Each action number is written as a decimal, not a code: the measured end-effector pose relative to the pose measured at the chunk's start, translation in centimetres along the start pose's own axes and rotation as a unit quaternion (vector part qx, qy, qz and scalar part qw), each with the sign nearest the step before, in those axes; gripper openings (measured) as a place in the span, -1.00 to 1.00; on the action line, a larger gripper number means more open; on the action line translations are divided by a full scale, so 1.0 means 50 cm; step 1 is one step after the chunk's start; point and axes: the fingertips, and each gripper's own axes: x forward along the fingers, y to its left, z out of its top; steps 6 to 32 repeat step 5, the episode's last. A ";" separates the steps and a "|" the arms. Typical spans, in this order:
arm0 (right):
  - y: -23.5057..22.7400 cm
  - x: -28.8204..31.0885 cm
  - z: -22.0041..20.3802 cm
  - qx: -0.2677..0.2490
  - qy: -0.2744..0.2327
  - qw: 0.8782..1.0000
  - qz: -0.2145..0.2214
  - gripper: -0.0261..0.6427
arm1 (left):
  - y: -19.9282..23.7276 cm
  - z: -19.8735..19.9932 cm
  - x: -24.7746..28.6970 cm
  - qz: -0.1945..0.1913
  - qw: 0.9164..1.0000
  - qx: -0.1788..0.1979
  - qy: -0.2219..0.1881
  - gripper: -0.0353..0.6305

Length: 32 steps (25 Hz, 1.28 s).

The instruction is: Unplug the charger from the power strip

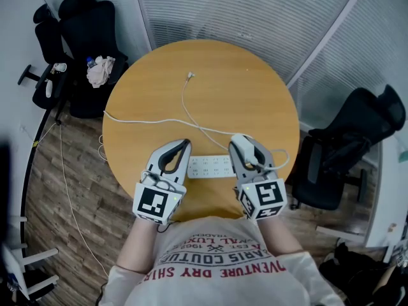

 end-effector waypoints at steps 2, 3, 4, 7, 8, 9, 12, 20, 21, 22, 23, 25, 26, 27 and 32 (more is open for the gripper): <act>0.000 0.001 0.001 -0.002 -0.001 1.000 -0.001 -0.46 | 0.000 -0.005 0.004 -0.003 1.000 0.000 0.006 -0.80; 0.000 0.002 0.001 -0.003 -0.002 1.000 -0.002 -0.46 | 0.000 -0.008 0.007 -0.004 1.000 0.001 0.008 -0.80; 0.001 0.002 0.001 -0.004 -0.003 1.000 -0.002 -0.46 | 0.000 -0.010 0.009 -0.006 1.000 0.003 0.009 -0.80; 0.001 0.002 0.001 -0.005 -0.003 1.000 -0.003 -0.46 | 0.000 -0.012 0.011 -0.007 1.000 0.006 0.010 -0.80; 0.001 0.002 0.001 -0.005 -0.003 1.000 -0.003 -0.46 | 0.000 -0.012 0.011 -0.007 1.000 0.006 0.010 -0.80; 0.001 0.002 0.001 -0.005 -0.003 1.000 -0.003 -0.46 | 0.000 -0.012 0.011 -0.007 1.000 0.006 0.010 -0.80; 0.001 0.002 0.001 -0.005 -0.003 1.000 -0.003 -0.46 | 0.000 -0.012 0.011 -0.007 1.000 0.006 0.010 -0.80; 0.001 0.002 0.001 -0.005 -0.003 1.000 -0.003 -0.46 | 0.000 -0.012 0.011 -0.007 1.000 0.006 0.010 -0.80; 0.001 0.002 0.001 -0.005 -0.003 1.000 -0.003 -0.46 | 0.000 -0.012 0.011 -0.007 1.000 0.006 0.010 -0.80; 0.001 0.002 0.001 -0.005 -0.003 1.000 -0.003 -0.46 | 0.000 -0.012 0.011 -0.007 1.000 0.006 0.010 -0.80; 0.001 0.002 0.001 -0.005 -0.003 1.000 -0.003 -0.46 | 0.000 -0.012 0.011 -0.007 1.000 0.006 0.010 -0.80; 0.001 0.002 0.001 -0.005 -0.003 1.000 -0.003 -0.46 | 0.000 -0.012 0.011 -0.007 1.000 0.006 0.010 -0.80; 0.001 0.002 0.001 -0.005 -0.003 1.000 -0.003 -0.46 | 0.000 -0.012 0.011 -0.007 1.000 0.006 0.010 -0.80; 0.001 0.002 0.001 -0.005 -0.003 1.000 -0.003 -0.46 | 0.000 -0.012 0.011 -0.007 1.000 0.006 0.010 -0.80; 0.001 0.002 0.001 -0.005 -0.003 1.000 -0.003 -0.46 | 0.000 -0.012 0.011 -0.007 1.000 0.006 0.010 -0.80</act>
